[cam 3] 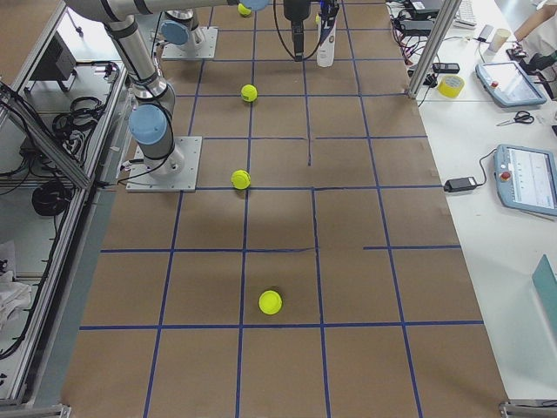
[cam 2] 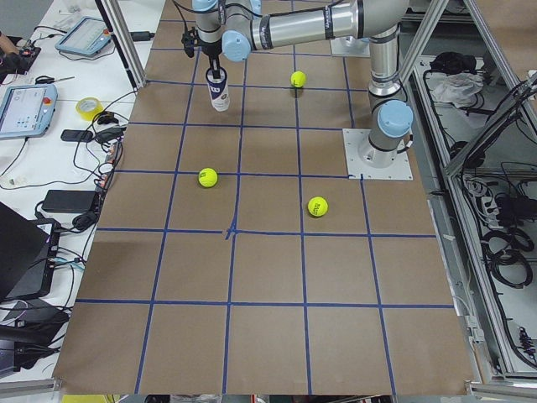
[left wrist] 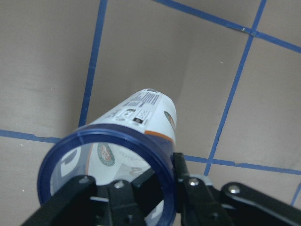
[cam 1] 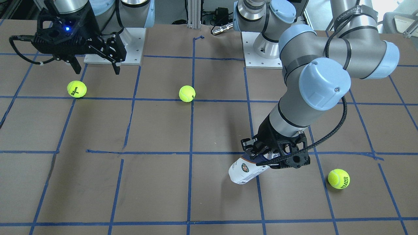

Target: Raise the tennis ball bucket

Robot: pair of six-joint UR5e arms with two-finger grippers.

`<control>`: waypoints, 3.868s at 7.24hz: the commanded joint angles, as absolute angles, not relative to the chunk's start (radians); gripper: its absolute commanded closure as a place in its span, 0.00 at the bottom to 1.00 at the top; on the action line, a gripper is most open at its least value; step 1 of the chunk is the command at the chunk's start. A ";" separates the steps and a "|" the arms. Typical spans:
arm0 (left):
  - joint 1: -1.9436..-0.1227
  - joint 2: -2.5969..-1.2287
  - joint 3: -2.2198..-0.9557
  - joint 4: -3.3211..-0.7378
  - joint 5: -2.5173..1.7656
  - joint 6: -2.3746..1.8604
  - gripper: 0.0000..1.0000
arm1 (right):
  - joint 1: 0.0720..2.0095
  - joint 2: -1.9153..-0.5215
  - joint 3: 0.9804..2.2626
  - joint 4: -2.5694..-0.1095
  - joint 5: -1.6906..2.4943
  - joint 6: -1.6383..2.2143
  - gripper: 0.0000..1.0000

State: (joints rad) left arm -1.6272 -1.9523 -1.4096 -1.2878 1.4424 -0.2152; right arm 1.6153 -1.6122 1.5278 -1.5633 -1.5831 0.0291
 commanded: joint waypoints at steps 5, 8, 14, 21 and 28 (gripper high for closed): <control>-1.694 -2.023 -1.365 -1.279 1.559 -0.189 0.87 | 1.615 -1.612 1.528 -1.562 -1.583 0.029 0.00; -1.695 -2.020 -1.367 -1.264 1.546 -0.189 0.22 | 1.615 -1.612 1.528 -1.562 -1.583 0.031 0.00; -1.681 -1.869 -1.358 -1.344 1.475 -0.170 0.00 | 1.615 -1.612 1.528 -1.562 -1.583 0.029 0.00; -1.505 -1.605 -1.547 -1.497 1.692 0.058 0.00 | 1.615 -1.612 1.528 -1.562 -1.583 0.029 0.00; -1.499 -1.543 -1.565 -1.580 1.600 0.155 0.00 | 1.615 -1.612 1.528 -1.568 -1.583 0.034 0.00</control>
